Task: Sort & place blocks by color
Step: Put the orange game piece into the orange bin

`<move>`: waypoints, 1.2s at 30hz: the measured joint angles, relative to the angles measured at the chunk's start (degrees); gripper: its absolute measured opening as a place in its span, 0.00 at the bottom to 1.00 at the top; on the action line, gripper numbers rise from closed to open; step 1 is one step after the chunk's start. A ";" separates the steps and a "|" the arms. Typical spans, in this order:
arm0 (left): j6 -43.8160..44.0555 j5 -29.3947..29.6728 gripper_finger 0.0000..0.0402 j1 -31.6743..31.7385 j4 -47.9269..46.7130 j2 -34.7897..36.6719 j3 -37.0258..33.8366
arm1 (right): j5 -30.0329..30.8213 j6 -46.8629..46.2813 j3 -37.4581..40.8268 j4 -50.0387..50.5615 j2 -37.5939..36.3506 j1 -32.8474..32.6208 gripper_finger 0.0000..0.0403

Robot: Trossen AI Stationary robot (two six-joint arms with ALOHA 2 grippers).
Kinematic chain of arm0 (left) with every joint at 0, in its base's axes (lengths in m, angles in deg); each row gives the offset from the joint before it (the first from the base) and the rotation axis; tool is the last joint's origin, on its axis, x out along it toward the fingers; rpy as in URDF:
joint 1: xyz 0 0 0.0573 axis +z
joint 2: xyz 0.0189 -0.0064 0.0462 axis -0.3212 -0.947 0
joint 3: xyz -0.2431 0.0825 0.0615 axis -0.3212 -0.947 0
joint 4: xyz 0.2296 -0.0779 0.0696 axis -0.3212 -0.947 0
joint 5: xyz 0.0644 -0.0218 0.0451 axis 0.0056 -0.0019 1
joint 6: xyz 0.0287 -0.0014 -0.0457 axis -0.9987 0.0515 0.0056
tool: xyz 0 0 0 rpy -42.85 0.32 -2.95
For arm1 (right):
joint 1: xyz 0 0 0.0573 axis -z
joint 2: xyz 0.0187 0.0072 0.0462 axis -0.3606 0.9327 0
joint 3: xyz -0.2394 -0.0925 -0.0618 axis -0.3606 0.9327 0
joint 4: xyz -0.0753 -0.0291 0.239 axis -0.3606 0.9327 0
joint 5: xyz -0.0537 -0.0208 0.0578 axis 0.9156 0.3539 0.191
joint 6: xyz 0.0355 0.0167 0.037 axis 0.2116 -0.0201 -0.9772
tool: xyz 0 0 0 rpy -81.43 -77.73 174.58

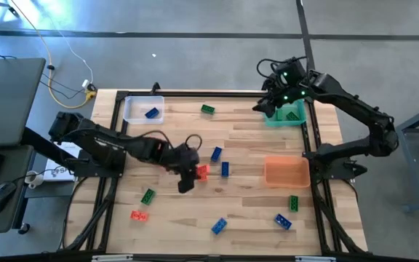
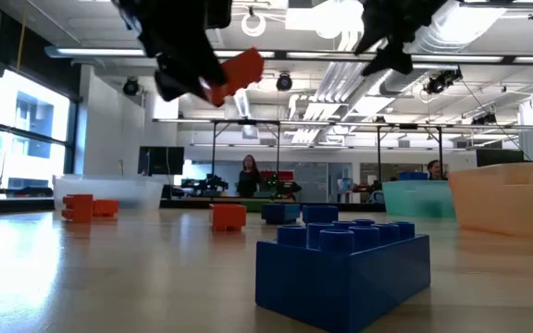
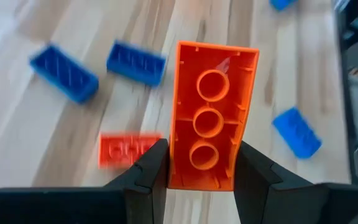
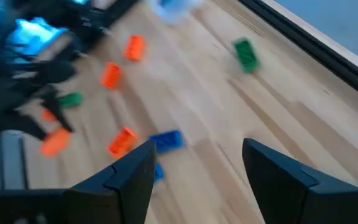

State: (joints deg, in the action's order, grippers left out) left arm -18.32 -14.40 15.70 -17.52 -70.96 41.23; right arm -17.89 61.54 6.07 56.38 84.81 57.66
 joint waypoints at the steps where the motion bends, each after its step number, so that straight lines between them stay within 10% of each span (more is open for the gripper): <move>1: -0.90 -1.32 0.27 0.93 1.11 0.24 0.00 | -0.55 -1.11 0.00 -1.40 -0.12 -1.19 0.56; 24: -12.82 -21.72 0.27 15.99 21.76 6.87 0.04 | 2.20 -19.21 0.04 -33.63 0.39 -19.77 0.56; 36: -8.60 -29.87 0.27 21.34 31.77 6.85 0.04 | 15.91 -15.27 0.04 -40.23 1.26 -25.99 0.61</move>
State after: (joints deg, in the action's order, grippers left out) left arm -26.92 -44.27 37.04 14.24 -64.11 41.27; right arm -1.98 46.27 6.11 16.15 86.07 31.68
